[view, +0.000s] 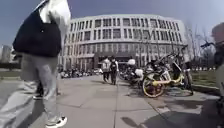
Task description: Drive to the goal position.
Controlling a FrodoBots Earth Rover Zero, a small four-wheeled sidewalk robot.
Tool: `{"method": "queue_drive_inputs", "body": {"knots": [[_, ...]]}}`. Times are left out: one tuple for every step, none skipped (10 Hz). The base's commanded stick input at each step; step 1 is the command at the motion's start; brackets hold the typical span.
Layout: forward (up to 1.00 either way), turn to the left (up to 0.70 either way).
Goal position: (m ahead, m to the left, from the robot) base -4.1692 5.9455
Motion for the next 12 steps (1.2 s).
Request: {"method": "queue_drive_inputs", "body": {"knots": [[0.41, 0.00], [0.41, 0.00], [0.41, 0.00], [0.41, 0.00], [0.41, 0.00], [0.41, 0.00], [0.41, 0.00], [0.42, 0.00], [0.31, 0.03], [0.21, 0.05], [0.08, 0.32], [0.00, 0.50]]}}
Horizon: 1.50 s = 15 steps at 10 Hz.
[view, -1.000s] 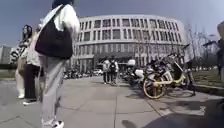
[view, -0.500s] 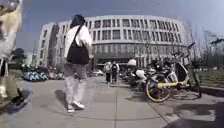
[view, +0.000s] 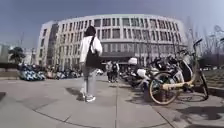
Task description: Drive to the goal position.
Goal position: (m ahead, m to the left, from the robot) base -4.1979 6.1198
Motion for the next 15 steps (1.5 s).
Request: {"method": "queue_drive_inputs", "body": {"knots": [[0.00, 0.50], [0.00, 0.50], [0.00, 0.50], [0.00, 0.50], [0.00, 0.50], [0.00, 0.50], [0.00, 0.50], [0.00, 0.50], [0.00, 0.50], [0.00, 0.50], [0.00, 0.50], [0.00, 0.50], [0.00, 0.50], [0.00, 0.50], [0.00, 0.50]]}}
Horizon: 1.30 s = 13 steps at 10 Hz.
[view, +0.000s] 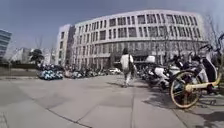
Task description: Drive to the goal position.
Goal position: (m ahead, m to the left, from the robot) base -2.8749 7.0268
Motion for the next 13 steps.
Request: {"method": "queue_drive_inputs", "body": {"knots": [[0.00, 0.50], [0.00, 0.50], [0.00, 0.50], [0.00, 0.50], [0.00, 0.50], [0.00, 0.50], [0.00, 0.50], [0.00, 0.50], [0.00, 0.50], [0.00, 0.50], [0.00, 0.50], [0.00, 0.50], [0.00, 0.50]]}}
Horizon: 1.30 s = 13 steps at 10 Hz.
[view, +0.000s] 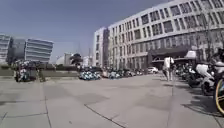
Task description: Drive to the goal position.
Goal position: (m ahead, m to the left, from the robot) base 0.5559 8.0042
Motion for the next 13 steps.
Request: {"method": "queue_drive_inputs", "body": {"knots": [[0.00, 0.50], [0.00, 0.50], [0.00, 0.50], [0.00, 0.50], [0.00, 0.50], [0.00, 0.50], [0.00, 0.50], [0.00, 0.50], [0.00, 0.50], [0.00, 0.50], [0.00, 0.50], [0.00, 0.50], [0.00, 0.50]]}}
